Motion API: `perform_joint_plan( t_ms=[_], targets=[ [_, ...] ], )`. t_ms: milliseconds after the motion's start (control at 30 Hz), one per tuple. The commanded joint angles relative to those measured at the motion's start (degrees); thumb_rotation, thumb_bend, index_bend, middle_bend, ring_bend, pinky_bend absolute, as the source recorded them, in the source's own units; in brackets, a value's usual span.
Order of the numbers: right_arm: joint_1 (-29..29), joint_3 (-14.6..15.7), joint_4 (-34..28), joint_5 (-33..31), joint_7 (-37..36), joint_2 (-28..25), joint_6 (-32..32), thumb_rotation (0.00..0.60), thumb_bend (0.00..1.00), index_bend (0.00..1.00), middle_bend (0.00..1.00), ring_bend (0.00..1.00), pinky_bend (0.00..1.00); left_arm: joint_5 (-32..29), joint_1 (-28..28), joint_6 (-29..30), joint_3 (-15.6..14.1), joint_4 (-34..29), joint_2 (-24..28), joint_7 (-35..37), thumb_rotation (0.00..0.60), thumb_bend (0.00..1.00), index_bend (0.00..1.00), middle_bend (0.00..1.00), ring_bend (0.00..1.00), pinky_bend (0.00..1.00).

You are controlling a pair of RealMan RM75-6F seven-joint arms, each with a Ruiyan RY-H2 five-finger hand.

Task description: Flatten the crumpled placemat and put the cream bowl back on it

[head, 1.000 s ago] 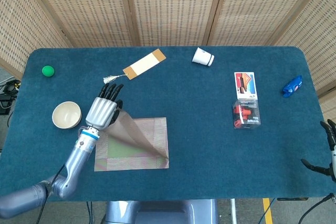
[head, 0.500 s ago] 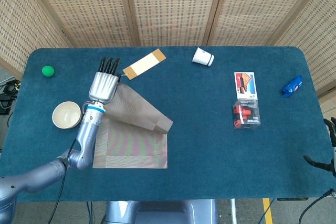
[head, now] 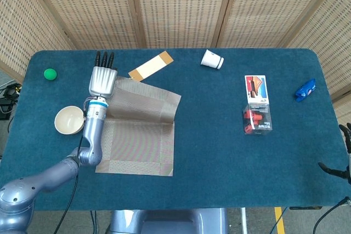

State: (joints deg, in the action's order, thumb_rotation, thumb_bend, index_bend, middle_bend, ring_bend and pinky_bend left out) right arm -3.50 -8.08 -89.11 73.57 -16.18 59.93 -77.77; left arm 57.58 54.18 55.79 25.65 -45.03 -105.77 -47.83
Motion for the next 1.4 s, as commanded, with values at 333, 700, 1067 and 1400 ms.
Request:
perform_joint_plan(
  t_ms=[333,700,1067,1400],
  targets=[
    [-0.43,-0.01,0.32,-0.69,1.30,0.60,1.46,0.600,0.06,0.06,0.00,0.00,0.00,0.74,2.76,-0.07,-1.43,10.81,-4.89,10.03,0.600,0.15,0.19,0.00,0.00,0.00],
    [-0.50,0.45,-0.07,0.31,1.73,0.75,1.70,0.600,0.06,0.06,0.00,0.00,0.00,2.84,-1.90,4.13,-3.00,5.13,-1.32,17.88,0.600,0.09,0.11,0.00,0.00,0.00],
    [-0.84,1.24,-0.09,1.93,2.12,1.22,2.14,0.600,0.06,0.06,0.00,0.00,0.00,8.86,-13.77,13.41,-9.17,-18.49,11.75,24.83,0.600,0.09,0.11,0.00,0.00,0.00],
    [-0.91,2.84,-0.92,5.35,2.21,1.41,1.71,0.600,0.06,0.06,0.00,0.00,0.00,17.67,-30.16,28.59,-20.55,-40.27,24.90,28.13,0.600,0.09,0.12,0.00,0.00,0.00]
  ],
)
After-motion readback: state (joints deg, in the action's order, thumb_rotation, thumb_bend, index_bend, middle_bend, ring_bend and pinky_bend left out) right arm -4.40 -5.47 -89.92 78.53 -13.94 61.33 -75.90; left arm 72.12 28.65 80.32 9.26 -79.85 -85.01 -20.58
